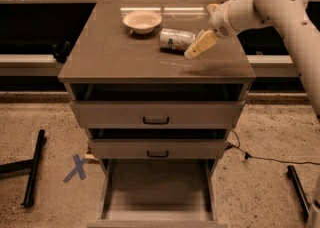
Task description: Pick 7up can from bottom drawer and place on counter
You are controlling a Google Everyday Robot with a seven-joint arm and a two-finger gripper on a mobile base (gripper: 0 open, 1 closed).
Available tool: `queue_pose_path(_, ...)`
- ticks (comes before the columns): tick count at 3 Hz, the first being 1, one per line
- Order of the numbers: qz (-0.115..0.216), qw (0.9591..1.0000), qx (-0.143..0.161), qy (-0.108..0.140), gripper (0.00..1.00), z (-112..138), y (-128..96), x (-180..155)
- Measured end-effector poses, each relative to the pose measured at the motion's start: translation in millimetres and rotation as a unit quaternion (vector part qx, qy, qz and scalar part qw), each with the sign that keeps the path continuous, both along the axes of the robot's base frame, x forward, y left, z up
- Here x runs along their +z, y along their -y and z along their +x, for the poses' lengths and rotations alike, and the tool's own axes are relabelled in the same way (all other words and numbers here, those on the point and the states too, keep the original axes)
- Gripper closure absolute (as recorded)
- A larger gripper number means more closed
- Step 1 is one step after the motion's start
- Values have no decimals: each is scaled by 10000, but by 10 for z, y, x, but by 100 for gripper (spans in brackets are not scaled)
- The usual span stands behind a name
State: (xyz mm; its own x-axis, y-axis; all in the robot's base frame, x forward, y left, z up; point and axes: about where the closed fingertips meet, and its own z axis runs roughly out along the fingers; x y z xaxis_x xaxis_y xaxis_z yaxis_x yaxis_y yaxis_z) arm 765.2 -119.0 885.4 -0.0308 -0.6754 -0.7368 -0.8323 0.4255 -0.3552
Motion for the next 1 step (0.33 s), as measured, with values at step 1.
queue_pose_path(1,412,9983,-302,265,0,-205,350,149)
